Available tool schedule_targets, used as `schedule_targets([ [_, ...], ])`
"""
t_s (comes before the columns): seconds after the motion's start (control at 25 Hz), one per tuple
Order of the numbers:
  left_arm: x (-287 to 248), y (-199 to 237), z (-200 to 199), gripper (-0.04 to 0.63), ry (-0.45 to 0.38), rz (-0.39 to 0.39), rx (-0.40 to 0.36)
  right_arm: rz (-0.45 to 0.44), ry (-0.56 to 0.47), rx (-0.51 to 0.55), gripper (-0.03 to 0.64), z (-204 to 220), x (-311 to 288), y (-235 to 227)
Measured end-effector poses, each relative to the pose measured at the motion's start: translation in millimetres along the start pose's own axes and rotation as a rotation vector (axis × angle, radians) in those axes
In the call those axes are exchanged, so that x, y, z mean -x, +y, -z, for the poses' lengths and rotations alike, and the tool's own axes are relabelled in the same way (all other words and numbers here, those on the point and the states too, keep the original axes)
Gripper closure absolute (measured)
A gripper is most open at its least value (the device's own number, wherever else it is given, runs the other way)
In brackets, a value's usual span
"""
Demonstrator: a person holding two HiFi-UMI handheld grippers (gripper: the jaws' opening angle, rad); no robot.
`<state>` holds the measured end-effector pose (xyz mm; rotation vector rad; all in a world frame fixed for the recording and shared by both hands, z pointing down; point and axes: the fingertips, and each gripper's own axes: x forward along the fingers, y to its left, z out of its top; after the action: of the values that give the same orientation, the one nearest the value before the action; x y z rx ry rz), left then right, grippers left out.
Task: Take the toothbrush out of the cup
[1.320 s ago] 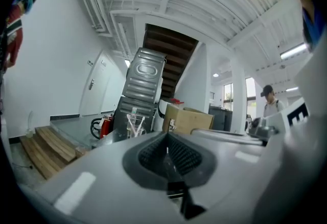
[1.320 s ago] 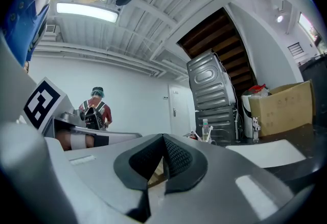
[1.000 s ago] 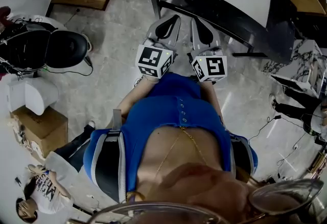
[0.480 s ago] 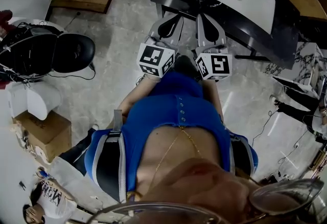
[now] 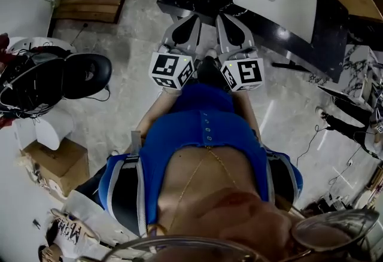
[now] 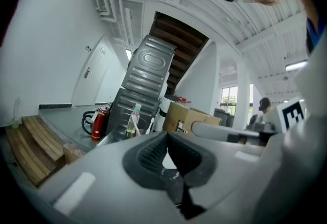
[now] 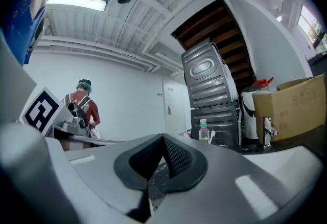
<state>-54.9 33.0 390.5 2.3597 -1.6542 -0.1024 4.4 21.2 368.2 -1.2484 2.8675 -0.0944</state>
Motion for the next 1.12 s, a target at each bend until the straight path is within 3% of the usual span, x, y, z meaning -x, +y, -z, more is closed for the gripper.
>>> schedule_targets([
  [0.32, -70, 7, -26, 0.592, -0.015, -0.038, -0.013, -0.070, 0.008, 0.022, 0.615, -18, -49, -55],
  [0.72, -140, 14, -25, 0.592, -0.010, -0.078, 0.011, -0.162, 0.038, -0.016, 0.615, -9, -92, -114],
  [0.92, -155, 23, -20, 0.592, -0.001, -0.096, 0.027, -0.167, 0.057, -0.024, 0.615, -1, -103, -126],
  [1.12, -176, 35, -21, 0.592, 0.021, -0.058, 0.023, -0.133, 0.083, -0.048, 0.615, 6, -121, -137],
])
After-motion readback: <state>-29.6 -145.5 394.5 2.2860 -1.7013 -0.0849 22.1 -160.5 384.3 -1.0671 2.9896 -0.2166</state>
